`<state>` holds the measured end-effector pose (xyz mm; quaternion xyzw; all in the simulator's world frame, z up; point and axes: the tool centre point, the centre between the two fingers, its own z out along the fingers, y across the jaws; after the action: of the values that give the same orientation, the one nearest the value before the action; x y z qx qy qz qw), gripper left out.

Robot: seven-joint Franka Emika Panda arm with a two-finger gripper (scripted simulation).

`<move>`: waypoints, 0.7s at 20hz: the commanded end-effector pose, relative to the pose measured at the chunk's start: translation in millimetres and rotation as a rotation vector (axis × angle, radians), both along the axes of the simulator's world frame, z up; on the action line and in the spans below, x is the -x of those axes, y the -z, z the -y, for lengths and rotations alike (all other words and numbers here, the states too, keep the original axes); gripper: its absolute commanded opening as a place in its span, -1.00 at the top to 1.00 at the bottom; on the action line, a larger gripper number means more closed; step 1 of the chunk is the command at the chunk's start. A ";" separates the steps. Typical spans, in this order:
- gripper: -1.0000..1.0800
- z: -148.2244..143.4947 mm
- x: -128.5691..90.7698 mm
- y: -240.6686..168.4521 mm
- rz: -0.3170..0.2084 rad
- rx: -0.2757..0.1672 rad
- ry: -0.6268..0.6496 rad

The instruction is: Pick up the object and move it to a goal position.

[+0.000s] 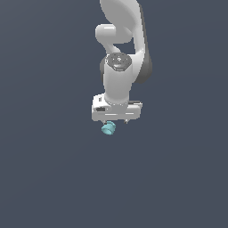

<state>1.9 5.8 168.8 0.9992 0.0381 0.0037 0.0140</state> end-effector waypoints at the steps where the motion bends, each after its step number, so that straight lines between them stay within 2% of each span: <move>1: -0.92 0.0 0.0 0.0 0.000 0.000 0.000; 10: -0.92 26.9 2.5 -1.8 0.003 0.007 0.008; 14: -0.92 27.1 2.6 -1.8 0.002 0.007 0.008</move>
<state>-0.7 -22.2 170.5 0.9993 0.0332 0.0048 0.0176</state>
